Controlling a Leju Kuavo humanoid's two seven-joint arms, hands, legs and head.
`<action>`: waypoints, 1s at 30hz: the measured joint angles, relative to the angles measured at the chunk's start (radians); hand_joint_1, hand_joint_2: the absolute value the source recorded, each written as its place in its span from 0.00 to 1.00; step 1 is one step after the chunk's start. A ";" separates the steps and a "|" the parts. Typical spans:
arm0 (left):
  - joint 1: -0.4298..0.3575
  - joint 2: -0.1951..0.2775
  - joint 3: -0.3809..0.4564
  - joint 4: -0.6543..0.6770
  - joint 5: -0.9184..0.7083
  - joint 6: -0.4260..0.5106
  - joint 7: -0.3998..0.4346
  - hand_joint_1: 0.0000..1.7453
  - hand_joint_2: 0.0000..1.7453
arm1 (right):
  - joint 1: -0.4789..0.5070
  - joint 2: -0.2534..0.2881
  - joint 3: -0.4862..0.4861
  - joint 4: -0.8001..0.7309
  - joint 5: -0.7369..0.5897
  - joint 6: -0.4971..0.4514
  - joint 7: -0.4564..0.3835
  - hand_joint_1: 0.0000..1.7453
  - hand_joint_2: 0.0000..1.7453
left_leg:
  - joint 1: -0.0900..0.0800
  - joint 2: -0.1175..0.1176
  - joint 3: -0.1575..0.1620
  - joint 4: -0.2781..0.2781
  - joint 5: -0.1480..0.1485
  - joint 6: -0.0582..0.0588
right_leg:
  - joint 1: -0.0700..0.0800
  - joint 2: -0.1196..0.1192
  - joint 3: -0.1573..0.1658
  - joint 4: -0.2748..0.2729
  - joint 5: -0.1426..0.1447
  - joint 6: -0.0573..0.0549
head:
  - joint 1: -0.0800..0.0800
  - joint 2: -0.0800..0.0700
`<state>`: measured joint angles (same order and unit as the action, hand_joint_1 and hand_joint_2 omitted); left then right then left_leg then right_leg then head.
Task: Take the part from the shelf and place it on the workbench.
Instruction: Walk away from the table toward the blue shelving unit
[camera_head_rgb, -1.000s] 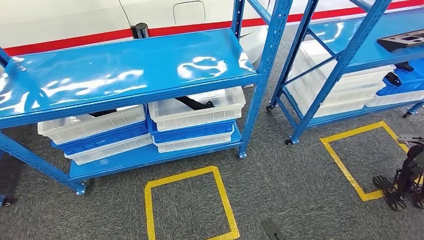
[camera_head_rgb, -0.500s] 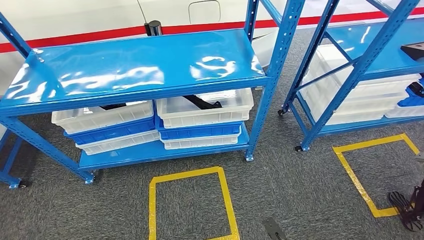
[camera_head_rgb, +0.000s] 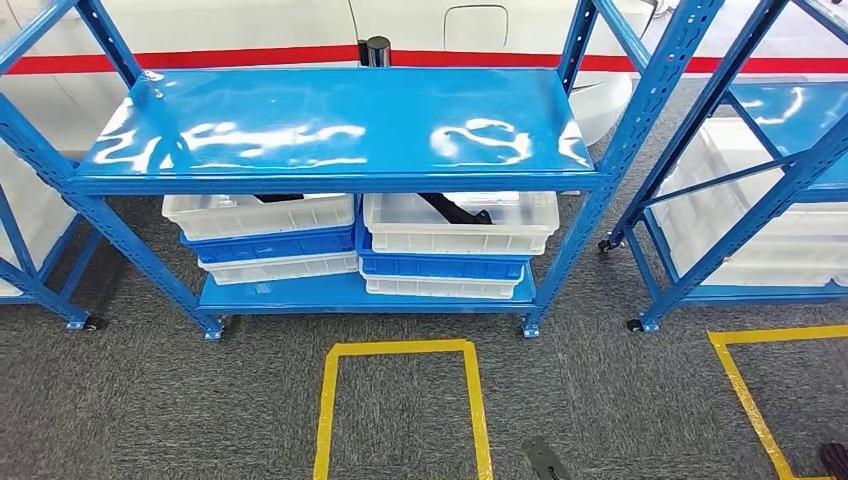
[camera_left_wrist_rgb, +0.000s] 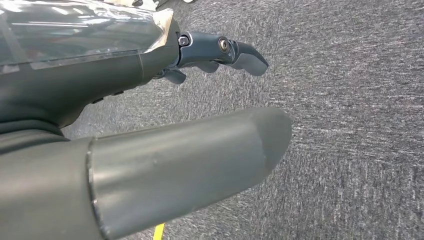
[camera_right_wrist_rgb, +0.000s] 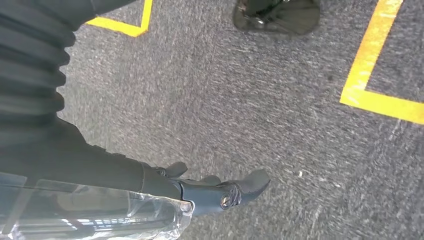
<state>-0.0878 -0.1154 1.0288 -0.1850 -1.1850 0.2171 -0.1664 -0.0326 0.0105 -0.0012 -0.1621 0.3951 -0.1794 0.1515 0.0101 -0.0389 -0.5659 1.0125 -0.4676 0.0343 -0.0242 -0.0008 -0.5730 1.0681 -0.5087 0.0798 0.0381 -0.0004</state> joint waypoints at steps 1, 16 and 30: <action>0.000 0.000 0.000 0.000 0.000 0.000 0.000 0.00 0.50 | -0.001 0.000 0.000 0.000 0.000 -0.001 0.004 0.00 0.00 | -0.002 -0.002 -0.001 0.002 -0.002 -0.006 | -0.001 0.002 0.018 -0.040 0.014 -0.005 | -0.001 0.000; 0.008 0.004 -0.030 -0.002 0.044 -0.012 0.006 0.00 0.50 | 0.004 0.004 -0.001 -0.003 -0.012 -0.009 0.001 0.00 1.00 | 0.003 0.000 -0.001 -0.008 0.003 -0.022 | 0.012 0.006 0.022 -0.057 0.023 -0.043 | -0.002 0.000; 0.043 0.021 -0.171 -0.024 0.227 -0.044 0.031 0.00 0.00 | 0.029 0.003 -0.001 -0.025 -0.071 0.018 -0.023 0.00 0.00 | -0.003 0.001 -0.004 -0.007 0.003 -0.024 | 0.009 0.006 0.022 -0.057 0.023 -0.043 | -0.002 0.000</action>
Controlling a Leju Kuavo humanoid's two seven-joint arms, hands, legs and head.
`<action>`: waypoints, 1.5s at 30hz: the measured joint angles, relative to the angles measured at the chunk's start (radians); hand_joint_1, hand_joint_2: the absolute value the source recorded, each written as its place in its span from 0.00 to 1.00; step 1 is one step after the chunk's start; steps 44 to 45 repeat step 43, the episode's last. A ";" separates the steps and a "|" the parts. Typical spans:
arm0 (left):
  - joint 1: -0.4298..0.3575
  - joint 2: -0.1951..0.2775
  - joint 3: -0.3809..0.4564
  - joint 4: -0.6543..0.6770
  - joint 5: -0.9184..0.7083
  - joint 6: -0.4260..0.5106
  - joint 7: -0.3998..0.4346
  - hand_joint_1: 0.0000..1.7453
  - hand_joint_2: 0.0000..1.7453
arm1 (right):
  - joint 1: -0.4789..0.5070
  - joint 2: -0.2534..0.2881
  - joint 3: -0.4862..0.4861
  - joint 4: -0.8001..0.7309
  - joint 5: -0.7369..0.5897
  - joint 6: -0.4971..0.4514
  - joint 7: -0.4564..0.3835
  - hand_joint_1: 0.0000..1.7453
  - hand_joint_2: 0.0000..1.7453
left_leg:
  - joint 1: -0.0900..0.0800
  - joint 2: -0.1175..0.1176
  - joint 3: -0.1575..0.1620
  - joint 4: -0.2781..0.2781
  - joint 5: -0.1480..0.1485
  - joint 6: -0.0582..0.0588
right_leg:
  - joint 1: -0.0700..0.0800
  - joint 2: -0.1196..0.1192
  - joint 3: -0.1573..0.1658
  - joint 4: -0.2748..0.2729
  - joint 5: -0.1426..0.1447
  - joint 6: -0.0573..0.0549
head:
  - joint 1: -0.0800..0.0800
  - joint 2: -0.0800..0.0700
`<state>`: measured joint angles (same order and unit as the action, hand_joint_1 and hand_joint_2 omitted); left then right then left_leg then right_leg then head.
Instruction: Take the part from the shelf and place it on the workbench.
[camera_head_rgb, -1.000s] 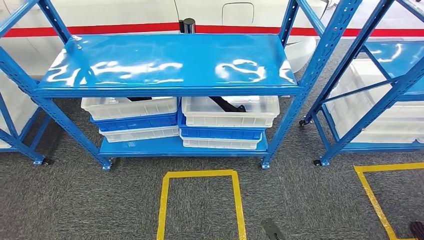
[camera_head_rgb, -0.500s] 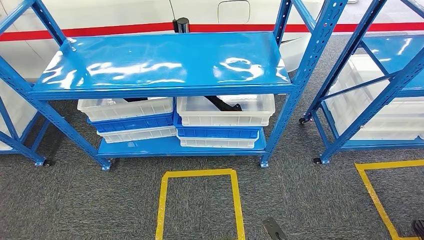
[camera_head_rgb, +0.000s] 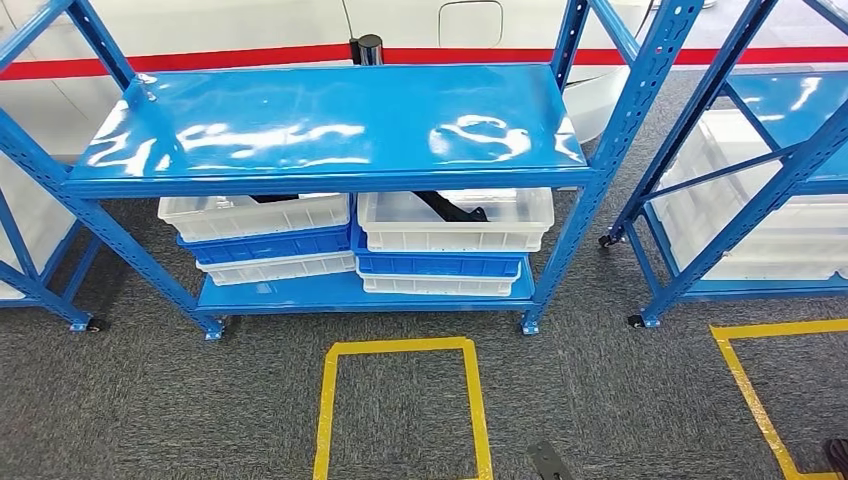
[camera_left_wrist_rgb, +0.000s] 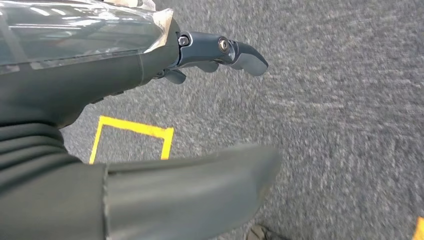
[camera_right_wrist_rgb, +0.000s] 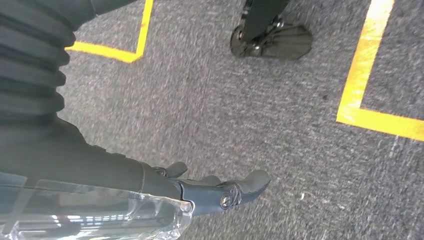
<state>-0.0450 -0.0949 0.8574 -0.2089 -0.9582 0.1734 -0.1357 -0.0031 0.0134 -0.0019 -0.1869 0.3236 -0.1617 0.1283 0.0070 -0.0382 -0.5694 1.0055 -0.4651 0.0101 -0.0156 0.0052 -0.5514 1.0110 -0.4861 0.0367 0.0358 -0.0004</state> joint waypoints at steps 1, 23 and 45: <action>0.009 0.004 -0.037 -0.007 0.047 -0.008 0.007 0.00 0.00 | 0.007 0.000 0.000 -0.008 -0.016 0.008 -0.006 0.00 0.00 | -0.002 0.000 0.000 0.000 0.000 0.000 | -0.002 0.000 0.000 0.000 0.000 0.000 | 0.000 0.000; 0.156 0.069 -0.658 -0.130 0.769 -0.136 0.105 0.00 0.00 | 0.122 -0.006 0.000 -0.139 -0.259 0.128 -0.099 0.00 0.00 | -0.005 0.000 -0.002 0.001 0.000 0.001 | -0.005 0.000 -0.002 0.000 0.000 0.000 | 0.000 0.000; 0.189 0.087 -0.823 -0.162 0.958 -0.168 0.132 0.00 0.00 | 0.150 -0.010 0.000 -0.176 -0.324 0.161 -0.125 0.00 0.00 | -0.005 0.000 -0.002 0.001 0.000 0.001 | -0.006 0.000 -0.003 0.000 0.000 0.000 | 0.000 0.000</action>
